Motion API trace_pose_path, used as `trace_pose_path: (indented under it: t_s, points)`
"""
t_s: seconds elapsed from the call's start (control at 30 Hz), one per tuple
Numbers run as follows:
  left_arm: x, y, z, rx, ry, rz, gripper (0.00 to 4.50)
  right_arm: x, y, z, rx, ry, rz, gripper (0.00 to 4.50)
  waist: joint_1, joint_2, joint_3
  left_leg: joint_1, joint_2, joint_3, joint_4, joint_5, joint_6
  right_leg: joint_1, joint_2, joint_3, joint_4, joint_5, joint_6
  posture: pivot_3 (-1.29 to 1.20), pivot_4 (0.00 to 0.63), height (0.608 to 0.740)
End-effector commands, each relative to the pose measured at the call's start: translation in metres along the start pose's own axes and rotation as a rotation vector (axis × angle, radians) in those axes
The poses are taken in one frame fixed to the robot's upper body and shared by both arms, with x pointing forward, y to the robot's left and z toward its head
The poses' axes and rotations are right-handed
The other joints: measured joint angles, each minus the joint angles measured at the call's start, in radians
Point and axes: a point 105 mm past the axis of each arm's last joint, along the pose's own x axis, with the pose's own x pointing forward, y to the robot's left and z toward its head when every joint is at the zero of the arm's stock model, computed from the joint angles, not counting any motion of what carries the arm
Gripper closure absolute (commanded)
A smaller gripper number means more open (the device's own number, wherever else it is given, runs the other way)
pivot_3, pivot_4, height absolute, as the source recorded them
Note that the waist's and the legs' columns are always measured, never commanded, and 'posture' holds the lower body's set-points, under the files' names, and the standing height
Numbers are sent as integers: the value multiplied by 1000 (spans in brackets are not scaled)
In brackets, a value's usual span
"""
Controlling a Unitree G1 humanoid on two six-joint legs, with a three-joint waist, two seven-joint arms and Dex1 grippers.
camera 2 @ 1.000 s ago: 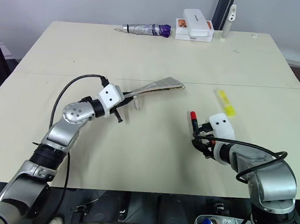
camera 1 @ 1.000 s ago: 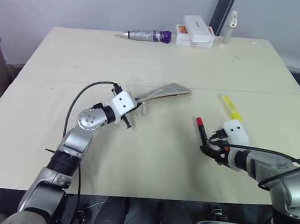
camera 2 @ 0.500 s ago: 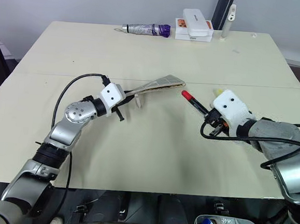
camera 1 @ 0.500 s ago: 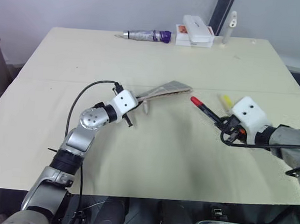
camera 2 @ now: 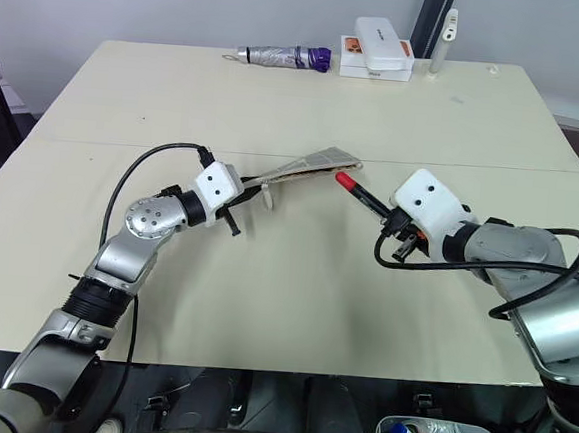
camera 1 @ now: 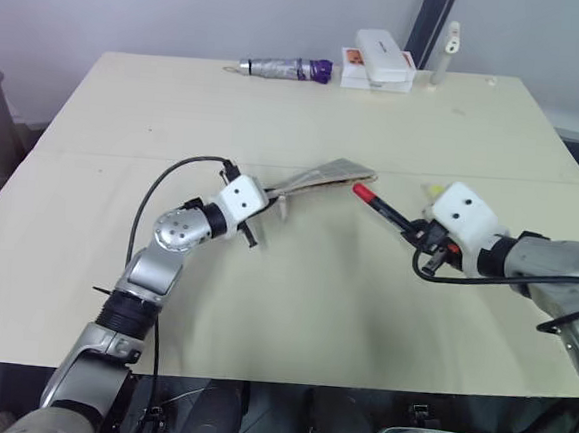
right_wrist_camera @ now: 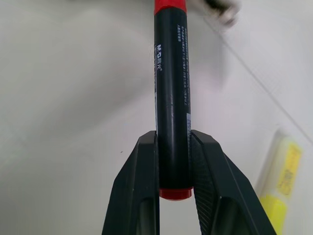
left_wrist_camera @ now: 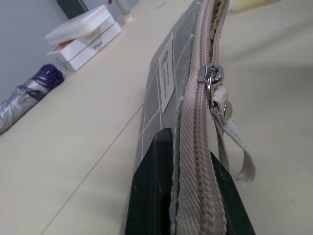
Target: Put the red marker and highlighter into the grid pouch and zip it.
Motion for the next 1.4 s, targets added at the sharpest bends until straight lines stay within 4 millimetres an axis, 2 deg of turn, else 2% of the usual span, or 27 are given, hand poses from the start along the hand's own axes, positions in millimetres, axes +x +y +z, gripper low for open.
trace_pose_path:
  t_s: [0.03, 0.47, 0.8, 0.9, 0.97, 1.03, 1.27, 1.37, 1.4]
  points:
    - [-1, -1, 13, 23, -49, -3, 4500, -3, -9, 11, -37, -36, -46, 4141, 0, 0, 0, 0, 0, 0, 0, 0, 0, 0, 0, 0, 0, 0, 0, 0, 150, 740]
    - [-2, -8, 14, 55, -49, -43, 4500, -3, -8, 8, -64, -10, -43, 4141, 0, 0, 0, 0, 0, 0, 0, 0, 0, 0, 0, 0, 0, 0, 0, 0, 150, 740]
    - [-6, -12, 17, 147, -58, -94, 4500, -1, -10, 1, -225, 71, -49, 4141, 0, 0, 0, 0, 0, 0, 0, 0, 0, 0, 0, 0, 0, 0, 0, 0, 150, 740]
    - [-7, -16, 19, 198, -58, -138, 4500, -1, -9, 2, -353, 98, -36, 4141, -1, 0, 0, 0, 0, 0, 0, 0, 0, 0, 0, 0, 0, 0, 0, 0, 150, 740]
    - [-6, -20, 22, 233, -62, -185, 4500, 1, -3, 6, -498, 108, 4, 4141, -1, 0, 0, 0, 0, 0, 0, 0, 0, 0, -1, 0, 0, 0, 0, 0, 150, 740]
    - [-5, -29, 25, 273, -71, -255, 4500, 7, 4, 19, -570, 69, 28, 4141, -4, 0, 0, 0, 0, 0, -1, 0, 0, -1, -1, 0, 0, 0, 0, 0, 150, 740]
    - [-1, -39, 35, 301, -88, -344, 4500, 23, 17, 52, -738, -13, 65, 4141, -3, 0, 0, 0, 0, 0, -1, 0, 0, -1, 0, 0, -1, 0, 0, 0, 150, 740]
    - [0, -39, 38, 291, -97, -345, 4500, 27, 19, 59, -763, -28, 70, 4141, -2, 0, 0, 0, 0, 0, 0, 0, 0, -1, -1, 0, -1, 0, 0, 0, 150, 740]
    - [1, -39, 39, 286, -98, -340, 4500, 27, 18, 60, -766, -29, 69, 3089, -2, 0, 0, 0, 0, 0, 0, 0, 0, -1, -1, 0, -1, 0, 0, 0, 150, 740]
